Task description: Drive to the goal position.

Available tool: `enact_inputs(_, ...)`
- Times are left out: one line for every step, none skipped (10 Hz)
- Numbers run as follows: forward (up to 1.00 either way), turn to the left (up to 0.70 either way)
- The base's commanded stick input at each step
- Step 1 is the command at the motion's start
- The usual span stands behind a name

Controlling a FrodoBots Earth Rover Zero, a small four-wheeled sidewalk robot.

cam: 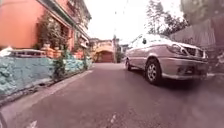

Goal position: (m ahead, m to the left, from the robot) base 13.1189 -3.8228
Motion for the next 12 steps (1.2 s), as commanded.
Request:
enact_inputs(0.70,0.00)
enact_inputs(0.70,0.00)
enact_inputs(0.70,0.00)
enact_inputs(0.70,0.00)
enact_inputs(0.70,0.00)
enact_inputs(0.70,0.00)
enact_inputs(0.70,0.00)
enact_inputs(0.70,0.00)
enact_inputs(0.70,0.00)
enact_inputs(0.70,0.00)
enact_inputs(0.70,0.00)
enact_inputs(0.70,0.00)
